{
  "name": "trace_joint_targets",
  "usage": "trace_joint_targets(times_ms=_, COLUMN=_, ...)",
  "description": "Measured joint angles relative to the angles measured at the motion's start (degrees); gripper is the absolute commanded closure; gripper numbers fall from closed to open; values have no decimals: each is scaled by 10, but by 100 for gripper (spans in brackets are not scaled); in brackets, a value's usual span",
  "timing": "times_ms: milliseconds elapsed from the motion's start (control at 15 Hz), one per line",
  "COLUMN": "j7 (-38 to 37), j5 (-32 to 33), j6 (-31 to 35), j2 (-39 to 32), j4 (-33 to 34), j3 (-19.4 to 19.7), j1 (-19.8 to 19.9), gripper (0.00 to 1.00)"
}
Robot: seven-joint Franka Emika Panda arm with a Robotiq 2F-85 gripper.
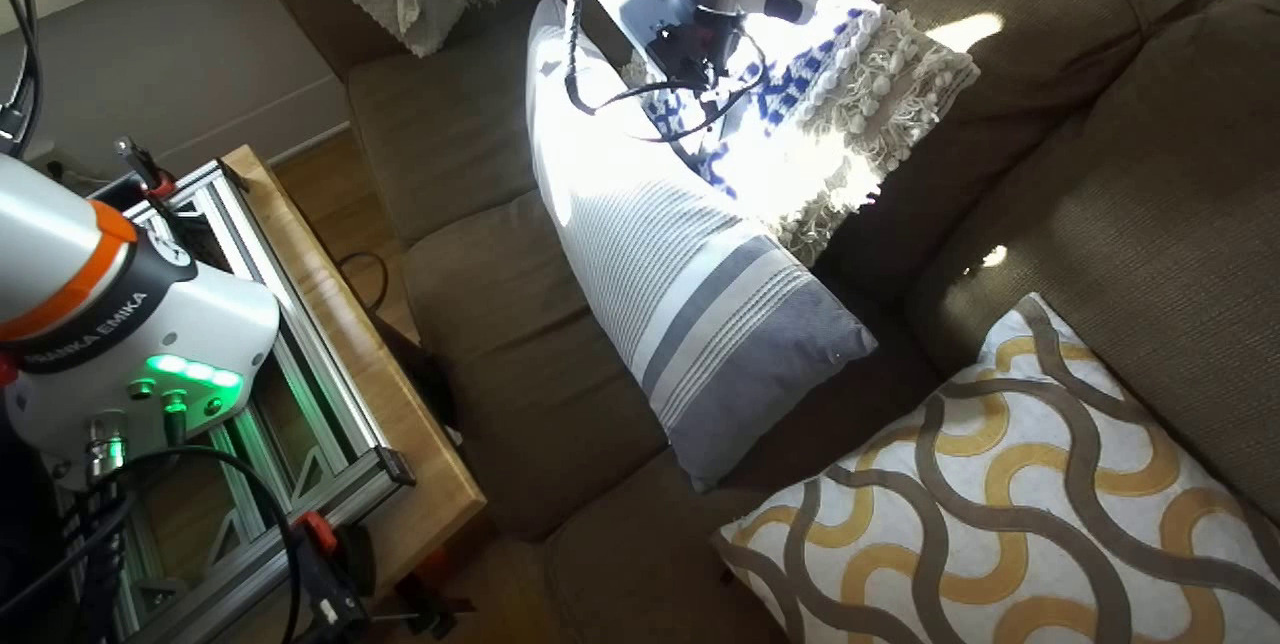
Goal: Remove the black remote from behind the grey pillow and put it on the white and blue pillow
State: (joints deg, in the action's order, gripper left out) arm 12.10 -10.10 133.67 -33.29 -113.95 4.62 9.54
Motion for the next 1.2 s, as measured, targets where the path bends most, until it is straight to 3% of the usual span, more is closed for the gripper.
trace_joint_targets(times_ms=200, j7=-20, j5=8, j6=0, j2=-23, j4=21, j3=3, j1=0, gripper=0)
trace_joint_targets(times_ms=333, j7=-27, j5=10, j6=0, j2=-36, j4=31, j3=4, j1=1, gripper=26)
trace_joint_targets(times_ms=933, j7=-31, j5=10, j6=0, j2=-72, j4=60, j3=3, j1=4, gripper=95)
trace_joint_targets(times_ms=1000, j7=-31, j5=10, j6=0, j2=-72, j4=61, j3=3, j1=5, gripper=52)
trace_joint_targets(times_ms=1133, j7=-31, j5=10, j6=0, j2=-72, j4=61, j3=3, j1=8, gripper=56)
trace_joint_targets(times_ms=1200, j7=-31, j5=10, j6=0, j2=-72, j4=62, j3=3, j1=10, gripper=50)
